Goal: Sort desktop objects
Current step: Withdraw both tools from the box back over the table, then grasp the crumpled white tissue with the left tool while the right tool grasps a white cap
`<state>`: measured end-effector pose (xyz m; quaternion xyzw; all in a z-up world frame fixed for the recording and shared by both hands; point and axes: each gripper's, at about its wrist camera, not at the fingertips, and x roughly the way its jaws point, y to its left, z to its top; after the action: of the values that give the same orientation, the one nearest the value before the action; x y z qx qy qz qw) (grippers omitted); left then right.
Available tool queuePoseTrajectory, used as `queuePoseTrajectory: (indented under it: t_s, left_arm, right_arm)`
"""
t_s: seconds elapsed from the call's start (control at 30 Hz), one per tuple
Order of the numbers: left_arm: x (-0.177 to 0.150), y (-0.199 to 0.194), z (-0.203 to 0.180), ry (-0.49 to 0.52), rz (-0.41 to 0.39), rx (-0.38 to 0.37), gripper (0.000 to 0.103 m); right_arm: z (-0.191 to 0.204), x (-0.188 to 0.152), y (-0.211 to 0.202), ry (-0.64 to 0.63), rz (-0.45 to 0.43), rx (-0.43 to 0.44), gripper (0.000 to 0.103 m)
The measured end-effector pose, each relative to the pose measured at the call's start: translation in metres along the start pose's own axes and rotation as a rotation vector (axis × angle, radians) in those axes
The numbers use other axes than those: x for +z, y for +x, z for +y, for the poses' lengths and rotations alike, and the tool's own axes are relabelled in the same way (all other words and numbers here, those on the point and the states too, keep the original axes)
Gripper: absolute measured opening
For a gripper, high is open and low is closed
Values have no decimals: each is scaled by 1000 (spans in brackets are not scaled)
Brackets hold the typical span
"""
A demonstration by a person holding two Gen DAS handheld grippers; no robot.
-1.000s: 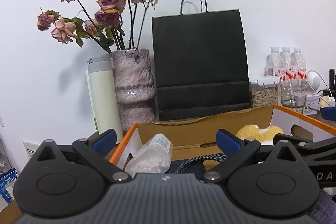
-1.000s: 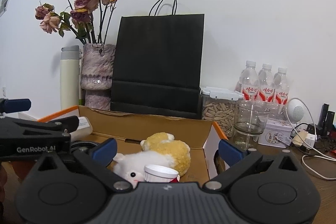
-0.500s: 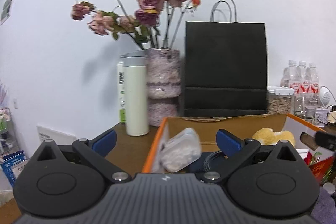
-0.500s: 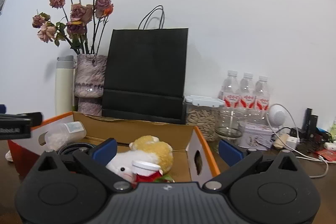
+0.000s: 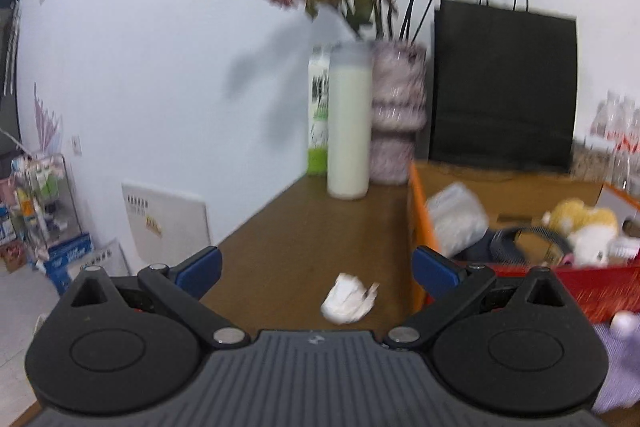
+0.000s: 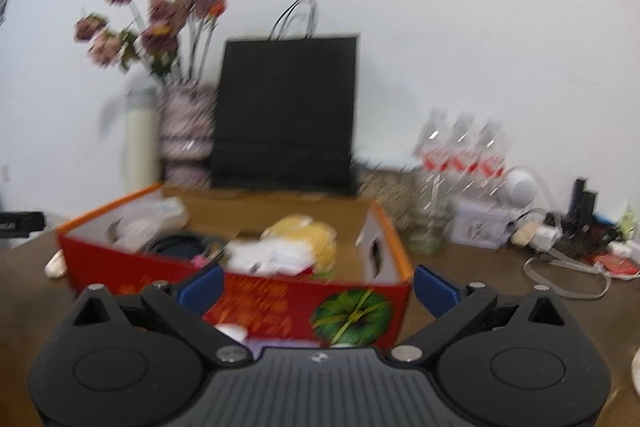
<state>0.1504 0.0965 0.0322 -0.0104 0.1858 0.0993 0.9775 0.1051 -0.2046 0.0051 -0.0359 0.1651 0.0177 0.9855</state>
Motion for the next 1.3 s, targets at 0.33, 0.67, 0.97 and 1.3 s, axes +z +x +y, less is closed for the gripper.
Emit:
queuePoseTrajectory:
  t_s: [0.33,0.67,0.97,1.3]
  left_arm:
    - [-6,21,20,84,89,-1,103]
    - [-8,43,3,172,160,-69,103]
    - [-6,67,6,122,242,-105,103]
    - [-5,71,3,140,244,-121,102]
  right_arm:
    - [28,-4,19,-16,138,46,80]
    - [37,-1,40,1,204,64,72]
    - [40,-3,58,8,285,118,28]
    - [41,0,42,11,209,124,27]
